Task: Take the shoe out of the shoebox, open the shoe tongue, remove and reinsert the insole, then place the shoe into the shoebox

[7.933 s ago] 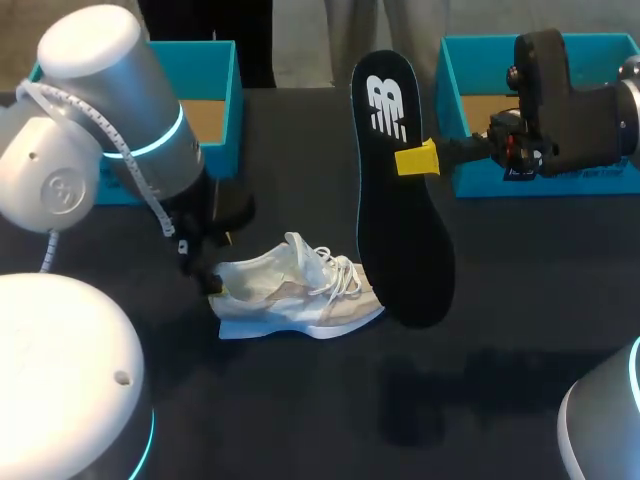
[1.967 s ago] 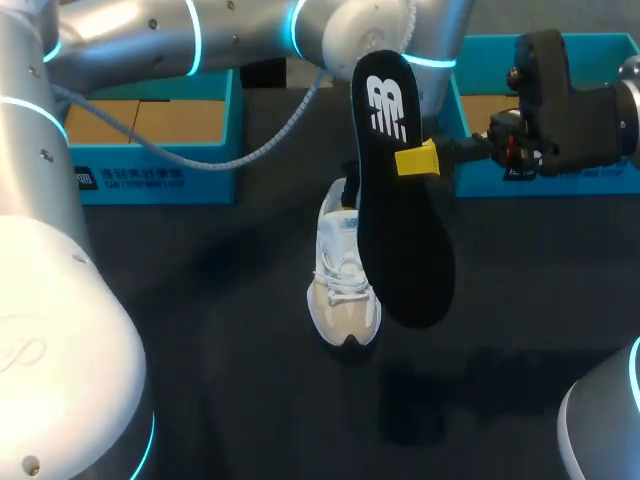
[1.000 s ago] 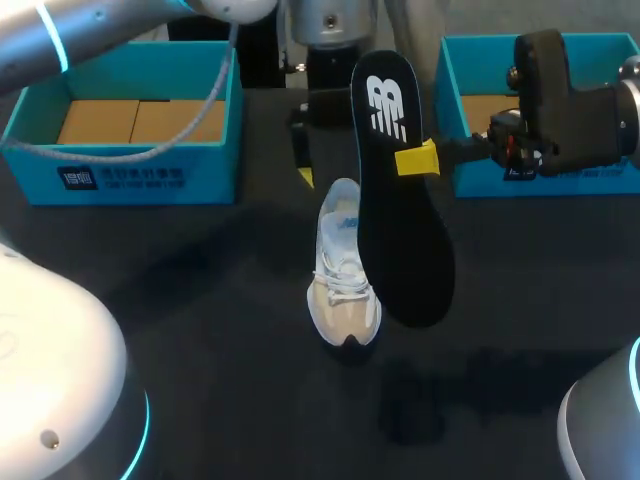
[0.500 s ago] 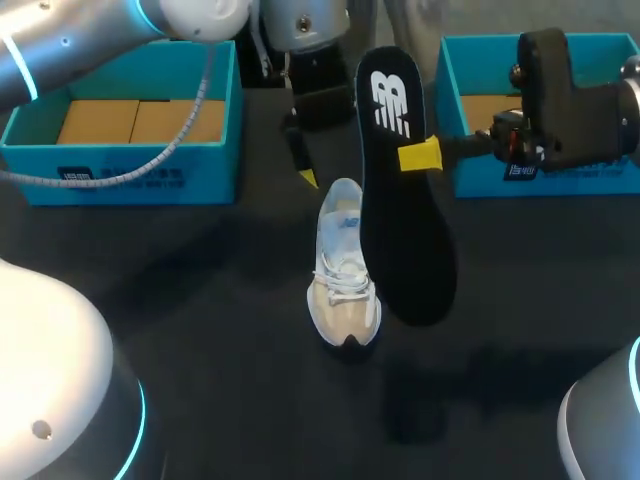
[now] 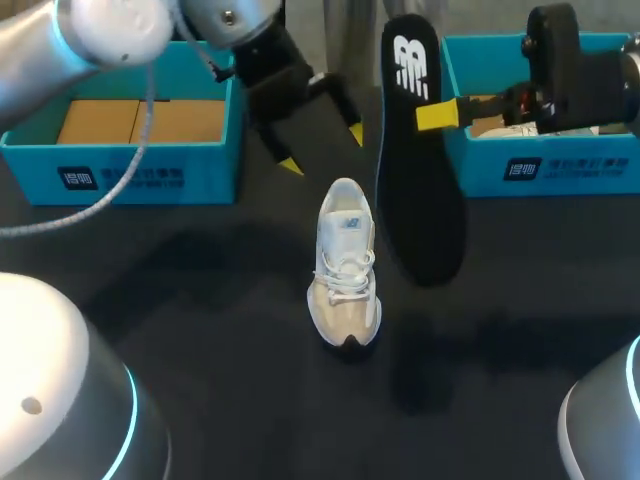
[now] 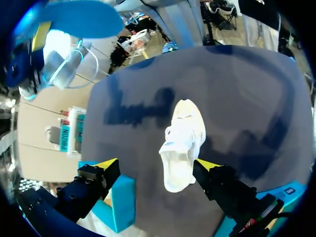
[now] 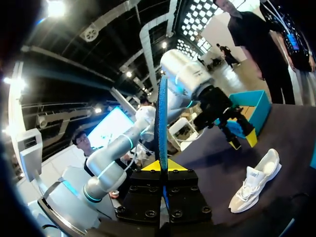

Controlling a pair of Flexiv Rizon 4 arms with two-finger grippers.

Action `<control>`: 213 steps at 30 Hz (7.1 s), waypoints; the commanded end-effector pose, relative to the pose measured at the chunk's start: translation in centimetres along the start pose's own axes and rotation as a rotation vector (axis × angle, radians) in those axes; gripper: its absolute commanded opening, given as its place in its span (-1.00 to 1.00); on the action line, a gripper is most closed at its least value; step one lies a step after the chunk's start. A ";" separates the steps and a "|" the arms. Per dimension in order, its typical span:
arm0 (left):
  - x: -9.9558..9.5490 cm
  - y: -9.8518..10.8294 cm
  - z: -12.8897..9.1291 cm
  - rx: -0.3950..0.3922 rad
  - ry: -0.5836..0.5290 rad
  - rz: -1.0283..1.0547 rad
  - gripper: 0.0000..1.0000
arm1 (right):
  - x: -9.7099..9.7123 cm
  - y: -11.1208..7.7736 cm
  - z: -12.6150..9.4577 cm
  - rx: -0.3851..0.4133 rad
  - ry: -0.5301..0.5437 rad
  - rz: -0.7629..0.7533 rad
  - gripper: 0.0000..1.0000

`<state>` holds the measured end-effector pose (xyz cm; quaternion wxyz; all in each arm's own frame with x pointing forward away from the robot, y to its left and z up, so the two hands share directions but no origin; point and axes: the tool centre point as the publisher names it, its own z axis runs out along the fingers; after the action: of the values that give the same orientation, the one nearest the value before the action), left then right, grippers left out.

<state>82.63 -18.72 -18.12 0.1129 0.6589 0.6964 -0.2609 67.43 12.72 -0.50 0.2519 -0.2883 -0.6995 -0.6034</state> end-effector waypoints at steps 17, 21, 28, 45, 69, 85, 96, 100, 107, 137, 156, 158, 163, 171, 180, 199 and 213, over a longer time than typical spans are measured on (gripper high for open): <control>-0.9 -2.6 -3.1 -0.024 -0.585 0.079 1.00 | -8.2 3.4 -3.7 -0.021 0.053 0.317 -1.00; -1.1 -3.1 -3.7 -0.055 -0.637 0.099 1.00 | -9.8 3.7 -4.0 -0.001 0.062 0.403 -1.00; -1.1 -4.0 -4.7 -0.109 -0.748 0.123 1.00 | -11.7 4.0 -5.0 0.040 0.061 0.544 -1.00; -3.2 -5.3 -5.1 -0.179 -0.937 0.125 1.00 | -15.4 5.4 -1.8 0.071 0.047 0.694 -1.00; -6.5 -6.5 -2.9 -0.201 -1.020 0.156 1.00 | -17.7 4.1 2.8 -0.024 -0.005 0.793 -1.00; -6.5 -6.1 -2.0 -0.204 -1.020 0.158 -0.41 | -17.7 4.3 3.7 -0.002 0.015 0.800 -1.00; -6.7 -5.7 -1.6 -0.199 -1.025 0.150 -1.00 | -17.5 4.1 4.5 -0.011 0.027 0.794 -1.00; -6.3 -5.7 -1.9 -0.187 -1.033 0.135 -1.00 | -17.5 3.8 4.6 -0.016 0.025 0.767 -1.00; -5.8 -5.6 -3.0 -0.175 -1.057 0.119 -1.00 | -17.1 2.2 3.4 -0.008 -0.004 0.746 1.00; -3.2 -6.3 -4.7 -0.181 -1.034 0.186 -1.00 | -12.6 -1.7 -0.6 -0.048 -0.023 0.607 1.00; -3.0 -6.2 -5.3 -0.172 -1.025 0.214 -1.00 | -12.5 -2.0 -0.5 -0.058 -0.009 0.612 1.00; -3.0 -6.2 -5.3 -0.172 -1.025 0.214 -1.00 | -12.5 -2.0 -0.5 -0.058 -0.009 0.612 1.00; -3.0 -6.2 -5.3 -0.172 -1.025 0.214 -1.00 | -12.5 -2.0 -0.5 -0.058 -0.009 0.612 1.00; -2.9 -6.1 -5.5 -0.160 -1.009 0.208 -1.00 | -12.5 -2.0 -0.5 -0.058 -0.009 0.612 1.00; -2.3 -6.7 -6.5 0.148 -0.898 -0.197 -1.00 | -12.5 -2.0 -0.5 -0.058 -0.009 0.612 1.00; -2.1 -9.0 -5.4 0.624 -0.614 -1.310 -1.00 | -12.5 -2.0 -0.5 -0.058 -0.009 0.612 1.00; -2.2 -8.7 -5.5 0.769 -0.600 -1.490 -1.00 | -12.5 -2.0 -0.5 -0.058 -0.009 0.612 1.00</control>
<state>75.11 -17.68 -10.69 0.0593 0.1322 0.7466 -0.6492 74.79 10.68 -10.56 0.4109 -0.4947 -0.5642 -0.5178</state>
